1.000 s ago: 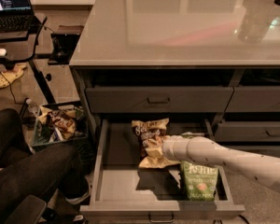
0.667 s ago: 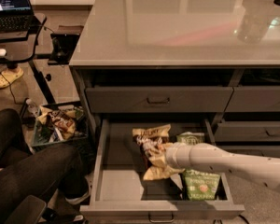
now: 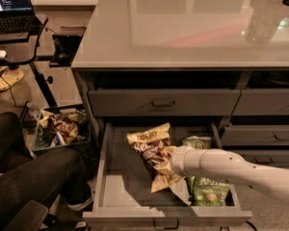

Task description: Pick brown chip bag from middle drawer and place on counter

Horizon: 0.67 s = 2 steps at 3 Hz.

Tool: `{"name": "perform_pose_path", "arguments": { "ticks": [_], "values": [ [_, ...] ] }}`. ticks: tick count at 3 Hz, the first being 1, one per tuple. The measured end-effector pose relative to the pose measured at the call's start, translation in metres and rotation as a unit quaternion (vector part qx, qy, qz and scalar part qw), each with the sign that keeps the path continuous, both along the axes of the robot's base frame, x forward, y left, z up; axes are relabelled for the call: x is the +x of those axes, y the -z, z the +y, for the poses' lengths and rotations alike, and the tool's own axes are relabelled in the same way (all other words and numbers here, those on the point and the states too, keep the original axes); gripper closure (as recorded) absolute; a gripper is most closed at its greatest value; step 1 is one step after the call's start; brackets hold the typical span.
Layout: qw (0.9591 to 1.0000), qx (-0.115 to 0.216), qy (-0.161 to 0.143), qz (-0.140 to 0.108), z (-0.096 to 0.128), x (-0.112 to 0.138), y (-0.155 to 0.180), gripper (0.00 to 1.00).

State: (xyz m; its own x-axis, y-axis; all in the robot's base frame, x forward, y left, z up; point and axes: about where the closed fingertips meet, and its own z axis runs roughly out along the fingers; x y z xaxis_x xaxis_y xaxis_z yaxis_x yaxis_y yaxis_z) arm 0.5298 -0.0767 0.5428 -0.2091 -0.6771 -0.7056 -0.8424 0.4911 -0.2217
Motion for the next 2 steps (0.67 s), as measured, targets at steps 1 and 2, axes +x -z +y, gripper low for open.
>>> {"name": "perform_pose_path", "arguments": {
  "ticks": [1,2],
  "values": [
    [0.9978,0.019,-0.046,-0.044,0.0184,0.0169,-0.0339,1.0],
    [0.9978,0.019,-0.046,-0.044,0.0183,0.0167,-0.0337,1.0]
  ]
}}
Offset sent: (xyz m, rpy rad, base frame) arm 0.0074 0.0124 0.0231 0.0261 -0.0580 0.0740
